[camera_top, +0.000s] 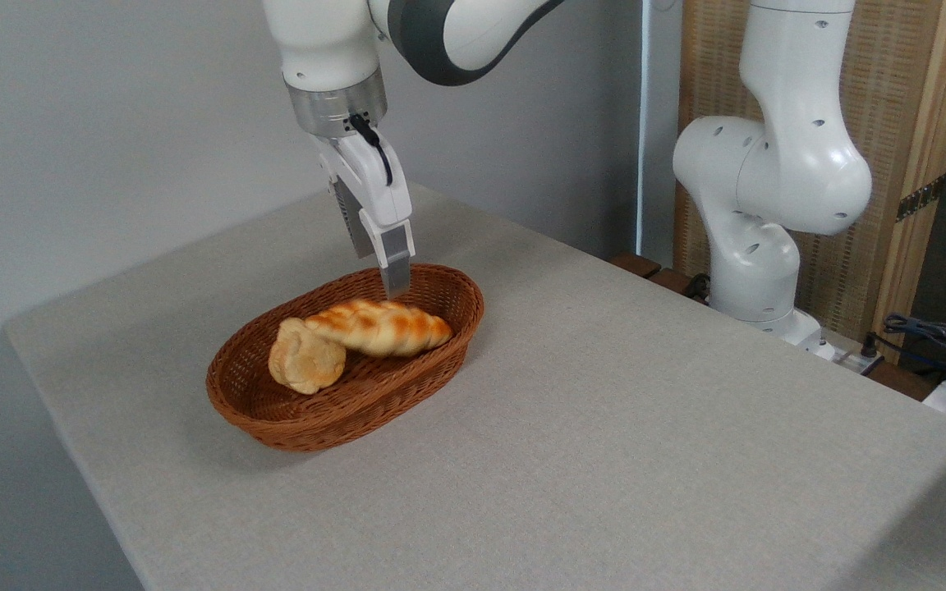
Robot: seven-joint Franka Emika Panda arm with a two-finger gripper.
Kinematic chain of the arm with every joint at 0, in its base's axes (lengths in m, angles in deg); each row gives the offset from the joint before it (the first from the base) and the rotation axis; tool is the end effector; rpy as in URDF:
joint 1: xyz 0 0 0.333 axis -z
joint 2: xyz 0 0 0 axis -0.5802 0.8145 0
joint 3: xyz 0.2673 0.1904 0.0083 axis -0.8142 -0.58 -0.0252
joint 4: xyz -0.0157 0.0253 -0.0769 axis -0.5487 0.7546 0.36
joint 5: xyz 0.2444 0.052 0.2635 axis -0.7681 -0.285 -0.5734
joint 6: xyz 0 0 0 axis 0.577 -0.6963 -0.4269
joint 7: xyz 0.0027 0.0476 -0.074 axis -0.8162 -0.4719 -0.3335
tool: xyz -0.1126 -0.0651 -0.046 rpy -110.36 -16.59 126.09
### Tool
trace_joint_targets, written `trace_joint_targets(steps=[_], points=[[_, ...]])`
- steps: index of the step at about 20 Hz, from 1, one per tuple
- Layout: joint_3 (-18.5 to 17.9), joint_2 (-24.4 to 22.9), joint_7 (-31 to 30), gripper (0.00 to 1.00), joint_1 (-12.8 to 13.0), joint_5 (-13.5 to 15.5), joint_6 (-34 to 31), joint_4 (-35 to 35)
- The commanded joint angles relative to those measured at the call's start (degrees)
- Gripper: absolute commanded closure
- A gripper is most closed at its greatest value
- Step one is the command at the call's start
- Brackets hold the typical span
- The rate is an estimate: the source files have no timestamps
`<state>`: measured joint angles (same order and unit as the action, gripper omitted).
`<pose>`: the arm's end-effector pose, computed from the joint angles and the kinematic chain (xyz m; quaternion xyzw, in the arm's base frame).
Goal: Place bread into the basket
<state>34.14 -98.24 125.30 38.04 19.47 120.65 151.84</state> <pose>0.4453 -0.1590 0.5116 0.8765 -0.4702 -0.0001 0.1036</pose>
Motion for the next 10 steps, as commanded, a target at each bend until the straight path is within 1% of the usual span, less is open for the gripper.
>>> trace_joint_targets(steps=[1, 5, 7, 9, 10], points=[[0.2, 0.0, -0.2, 0.0, -0.5, 0.5, 0.6, -0.4], [-0.7, -0.6, 0.1, 0.0, -0.7, 0.2, 0.6, -0.6], [-2.3, -0.8, 0.1, 0.0, -1.0, -1.9, 0.6, -1.9], [-2.7, -0.8, 0.1, 0.0, -1.2, -3.1, 0.6, -2.9], [-3.5, -0.8, -0.1, 0.0, -1.2, -3.5, 0.5, -3.5]])
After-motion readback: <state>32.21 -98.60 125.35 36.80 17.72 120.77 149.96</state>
